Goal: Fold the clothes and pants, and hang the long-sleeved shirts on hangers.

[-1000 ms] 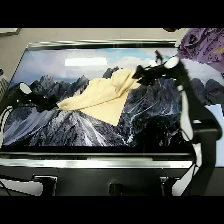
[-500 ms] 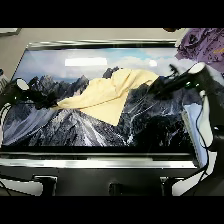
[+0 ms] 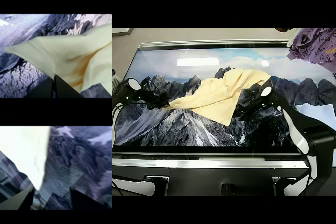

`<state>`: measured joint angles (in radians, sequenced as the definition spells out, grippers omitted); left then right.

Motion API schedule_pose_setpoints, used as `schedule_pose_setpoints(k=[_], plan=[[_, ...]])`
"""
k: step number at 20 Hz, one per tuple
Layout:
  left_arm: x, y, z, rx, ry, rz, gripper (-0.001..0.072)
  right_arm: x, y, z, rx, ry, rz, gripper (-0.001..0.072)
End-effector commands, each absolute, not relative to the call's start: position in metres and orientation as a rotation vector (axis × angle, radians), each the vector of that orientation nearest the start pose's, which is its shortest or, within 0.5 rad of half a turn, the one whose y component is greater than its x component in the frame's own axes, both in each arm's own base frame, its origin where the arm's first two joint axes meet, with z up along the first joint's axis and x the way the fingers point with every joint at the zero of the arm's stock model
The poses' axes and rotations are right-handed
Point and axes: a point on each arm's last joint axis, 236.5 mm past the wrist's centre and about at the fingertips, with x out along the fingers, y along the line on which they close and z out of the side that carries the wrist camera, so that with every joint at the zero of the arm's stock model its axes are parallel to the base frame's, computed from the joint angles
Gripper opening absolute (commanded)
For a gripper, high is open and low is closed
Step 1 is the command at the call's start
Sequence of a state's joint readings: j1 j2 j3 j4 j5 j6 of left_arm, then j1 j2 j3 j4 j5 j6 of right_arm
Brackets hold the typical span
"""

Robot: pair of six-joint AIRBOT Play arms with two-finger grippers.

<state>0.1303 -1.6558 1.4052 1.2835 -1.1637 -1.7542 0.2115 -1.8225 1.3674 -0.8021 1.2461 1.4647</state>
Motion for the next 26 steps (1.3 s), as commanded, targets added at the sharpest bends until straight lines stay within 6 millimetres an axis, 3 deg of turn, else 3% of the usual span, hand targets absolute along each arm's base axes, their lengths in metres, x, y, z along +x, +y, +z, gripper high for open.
schedule_pose_setpoints(k=[1,3,5,7,8,9,11,13,14,16,18,20,22,24,26], plan=[[0.447,-0.004,-0.056,-0.523,1.388,0.096,0.0015,0.382,0.269,-0.096,0.582,1.598,0.550,0.0511],[0.447,-0.004,-0.056,-0.523,1.388,0.096,0.0015,0.384,0.280,-0.098,0.601,1.587,0.540,0.0505],[0.448,-0.004,-0.056,-0.523,1.387,0.096,0.0015,0.380,0.289,-0.102,0.590,1.588,0.548,0.0390],[0.447,-0.004,-0.056,-0.523,1.388,0.096,0.0015,0.377,0.297,-0.101,0.576,1.585,0.563,0.0128],[0.447,-0.004,-0.056,-0.523,1.387,0.096,0.0015,0.381,0.296,-0.098,0.578,1.568,0.563,0.0091],[0.448,-0.004,-0.054,-0.523,1.383,0.095,0.0015,0.387,0.296,-0.091,0.571,1.532,0.571,0.0025],[0.453,-0.003,-0.041,-0.519,1.351,0.089,0.0015,0.413,0.287,-0.056,0.588,1.402,0.567,0.0024],[0.468,-0.001,-0.003,-0.502,1.256,0.069,0.0014,0.447,0.264,0.010,0.597,1.229,0.576,0.0024],[0.480,0.001,0.030,-0.475,1.175,0.044,0.0014,0.465,0.246,0.056,0.588,1.113,0.578,0.0024],[0.499,-0.002,0.123,-0.424,0.961,-0.028,0.0014,0.489,0.205,0.164,0.554,0.847,0.569,0.0023],[0.497,-0.002,0.233,-0.340,0.720,-0.079,0.0015,0.486,0.160,0.280,0.493,0.567,0.536,0.0023],[0.469,-0.005,0.336,-0.290,0.499,-0.105,0.0015,0.452,0.122,0.385,0.420,0.326,0.500,0.0024],[0.416,-0.013,0.425,-0.250,0.293,-0.127,0.0015,0.396,0.094,0.470,0.332,0.112,0.446,0.0024],[0.357,-0.020,0.480,-0.232,0.148,-0.140,0.0015,0.335,0.070,0.528,0.227,-0.057,0.355,0.0024],[0.303,-0.027,0.515,-0.209,0.044,-0.150,0.0015,0.284,0.047,0.557,0.178,-0.156,0.237,0.0024]])
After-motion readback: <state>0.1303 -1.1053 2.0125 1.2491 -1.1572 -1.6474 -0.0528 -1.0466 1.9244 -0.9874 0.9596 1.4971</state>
